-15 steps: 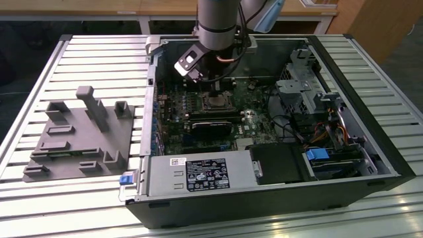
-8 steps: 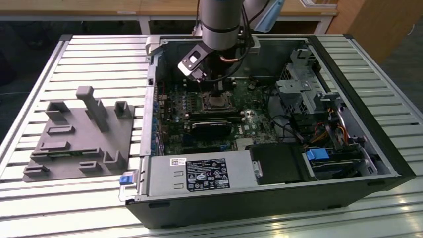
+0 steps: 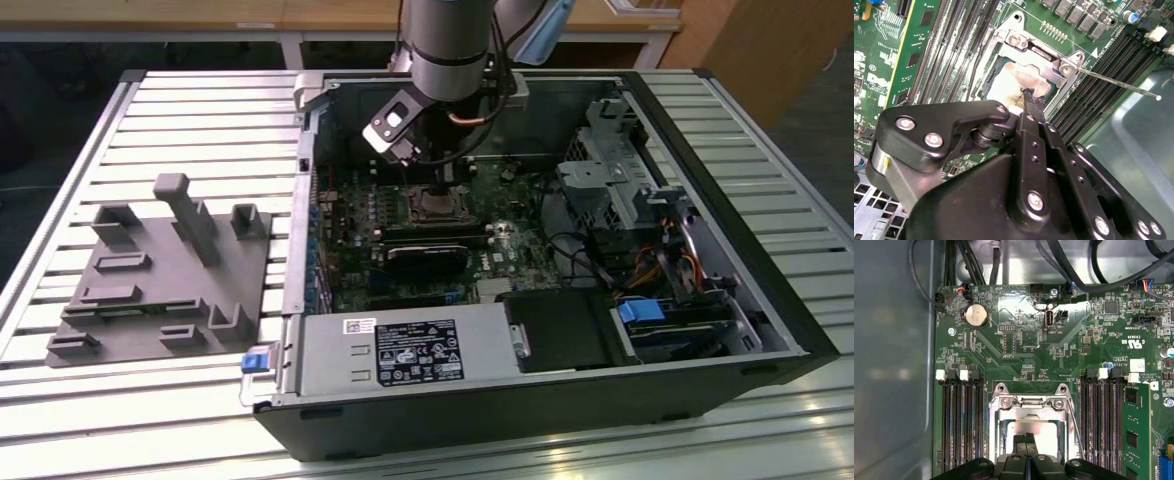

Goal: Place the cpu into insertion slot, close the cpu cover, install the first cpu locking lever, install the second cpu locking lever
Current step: 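Install the first cpu locking lever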

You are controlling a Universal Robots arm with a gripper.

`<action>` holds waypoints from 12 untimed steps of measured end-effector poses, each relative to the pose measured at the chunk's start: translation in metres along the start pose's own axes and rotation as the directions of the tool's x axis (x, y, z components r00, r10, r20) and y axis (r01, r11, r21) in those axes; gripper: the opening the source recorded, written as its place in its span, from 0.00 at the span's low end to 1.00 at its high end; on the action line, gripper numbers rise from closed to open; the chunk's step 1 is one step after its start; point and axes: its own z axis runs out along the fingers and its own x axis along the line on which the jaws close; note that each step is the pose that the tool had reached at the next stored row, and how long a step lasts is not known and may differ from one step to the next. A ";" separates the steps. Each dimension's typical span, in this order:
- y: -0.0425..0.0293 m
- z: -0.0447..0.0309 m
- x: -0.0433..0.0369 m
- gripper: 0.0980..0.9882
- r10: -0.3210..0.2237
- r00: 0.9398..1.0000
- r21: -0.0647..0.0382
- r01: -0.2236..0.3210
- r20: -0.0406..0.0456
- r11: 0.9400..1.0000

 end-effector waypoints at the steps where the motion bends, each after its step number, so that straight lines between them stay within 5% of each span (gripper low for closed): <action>1: 0.0001 0.0000 0.0000 0.01 0.000 1.000 0.000 0.000 0.000 1.000; 12: 0.0006 -0.0060 0.0004 0.01 0.000 1.000 0.000 0.000 0.000 1.000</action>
